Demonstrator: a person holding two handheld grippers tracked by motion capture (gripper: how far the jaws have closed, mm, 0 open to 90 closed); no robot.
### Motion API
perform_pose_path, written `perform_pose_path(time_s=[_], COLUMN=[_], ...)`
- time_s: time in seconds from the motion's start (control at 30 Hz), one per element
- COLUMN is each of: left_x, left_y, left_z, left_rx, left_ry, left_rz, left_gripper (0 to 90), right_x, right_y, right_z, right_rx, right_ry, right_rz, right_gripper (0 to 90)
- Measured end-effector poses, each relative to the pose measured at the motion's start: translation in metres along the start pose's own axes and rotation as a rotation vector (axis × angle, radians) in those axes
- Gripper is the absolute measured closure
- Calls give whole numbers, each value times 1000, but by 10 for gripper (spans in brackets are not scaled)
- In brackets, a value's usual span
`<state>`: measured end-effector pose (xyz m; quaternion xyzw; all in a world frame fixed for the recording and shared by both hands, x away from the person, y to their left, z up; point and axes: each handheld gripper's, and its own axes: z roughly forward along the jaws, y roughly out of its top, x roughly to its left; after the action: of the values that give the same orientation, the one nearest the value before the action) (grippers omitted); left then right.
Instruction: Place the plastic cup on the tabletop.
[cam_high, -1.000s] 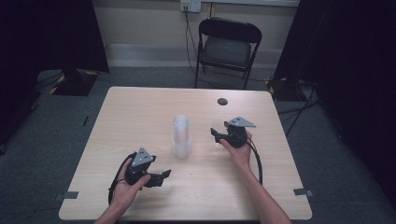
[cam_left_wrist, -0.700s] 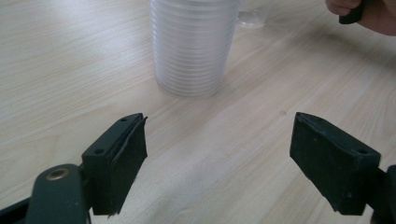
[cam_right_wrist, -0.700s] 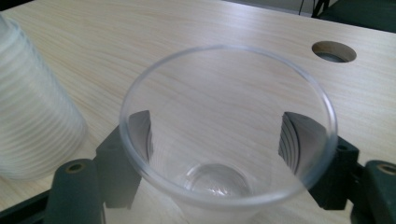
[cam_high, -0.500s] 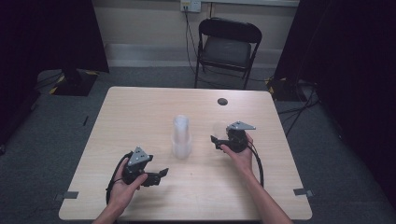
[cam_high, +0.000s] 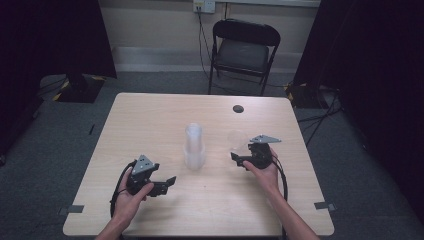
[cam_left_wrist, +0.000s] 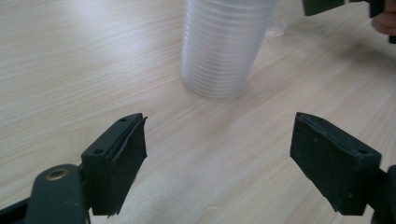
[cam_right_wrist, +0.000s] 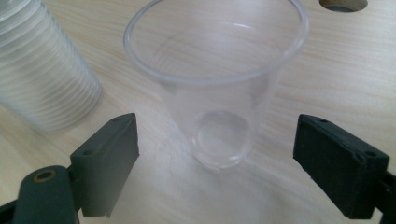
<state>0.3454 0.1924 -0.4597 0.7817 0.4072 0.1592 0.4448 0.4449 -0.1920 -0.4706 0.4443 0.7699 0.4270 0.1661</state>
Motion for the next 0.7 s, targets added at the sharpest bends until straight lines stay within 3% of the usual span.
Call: perform_pose_path(time_s=[0.1, 0.3, 0.43, 0.7], left_x=[1, 2, 3, 5], left_y=[-1, -3, -3, -5], left_z=[1, 1, 1, 3], left_rx=[2, 9, 26, 30], left_ry=[2, 8, -3, 15], left_rz=[-15, -21, -25, -39], left_gripper=[183, 181, 186, 182], right_x=[-2, -2, -1, -1], right_y=[-1, -10, -16, -36], right_z=[-9, -29, -45, -78], right_rx=[2, 0, -2, -9], right_ry=[11, 26, 24, 16], right_rz=[16, 4, 7, 34], right_gripper=[144, 151, 154, 158])
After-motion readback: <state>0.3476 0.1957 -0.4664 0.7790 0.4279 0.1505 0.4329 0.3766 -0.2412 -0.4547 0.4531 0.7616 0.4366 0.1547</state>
